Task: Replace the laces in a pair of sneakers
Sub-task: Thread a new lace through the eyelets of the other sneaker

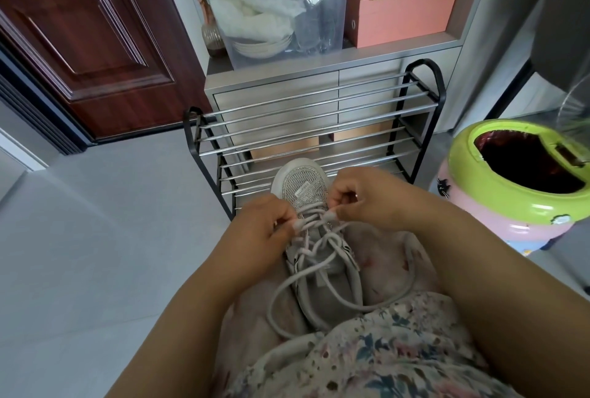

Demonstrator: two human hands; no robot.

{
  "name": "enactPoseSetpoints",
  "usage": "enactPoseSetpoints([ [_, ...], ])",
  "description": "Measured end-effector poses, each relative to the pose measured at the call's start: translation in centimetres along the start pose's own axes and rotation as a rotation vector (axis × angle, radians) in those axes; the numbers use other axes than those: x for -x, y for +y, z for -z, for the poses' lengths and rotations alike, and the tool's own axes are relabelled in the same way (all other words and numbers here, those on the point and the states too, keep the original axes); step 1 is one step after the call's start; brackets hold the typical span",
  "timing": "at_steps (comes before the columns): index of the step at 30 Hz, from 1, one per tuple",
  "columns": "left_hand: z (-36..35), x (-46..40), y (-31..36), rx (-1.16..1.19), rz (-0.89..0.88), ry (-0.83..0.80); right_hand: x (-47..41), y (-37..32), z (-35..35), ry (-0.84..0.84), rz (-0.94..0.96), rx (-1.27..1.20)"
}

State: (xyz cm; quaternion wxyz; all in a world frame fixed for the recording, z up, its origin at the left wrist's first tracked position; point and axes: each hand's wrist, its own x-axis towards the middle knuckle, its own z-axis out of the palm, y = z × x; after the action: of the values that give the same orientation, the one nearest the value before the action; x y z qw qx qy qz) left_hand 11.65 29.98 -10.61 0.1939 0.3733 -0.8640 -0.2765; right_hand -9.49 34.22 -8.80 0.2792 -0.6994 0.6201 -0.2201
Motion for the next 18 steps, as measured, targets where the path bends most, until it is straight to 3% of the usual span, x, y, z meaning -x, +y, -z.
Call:
enactPoseSetpoints([
  [8, -0.3, 1.1, -0.3, 0.058, 0.13, 0.072, 0.3, 0.5, 0.0, 0.06, -0.021, -0.086],
  [13, 0.0, 1.3, 0.8, 0.084, 0.061, 0.121, 0.9, -0.9, 0.4, 0.104, 0.022, -0.123],
  [18, 0.0, 1.6, 1.3, 0.086, 0.072, -0.037, 1.3, -1.9, 0.2, -0.069, 0.043, 0.008],
])
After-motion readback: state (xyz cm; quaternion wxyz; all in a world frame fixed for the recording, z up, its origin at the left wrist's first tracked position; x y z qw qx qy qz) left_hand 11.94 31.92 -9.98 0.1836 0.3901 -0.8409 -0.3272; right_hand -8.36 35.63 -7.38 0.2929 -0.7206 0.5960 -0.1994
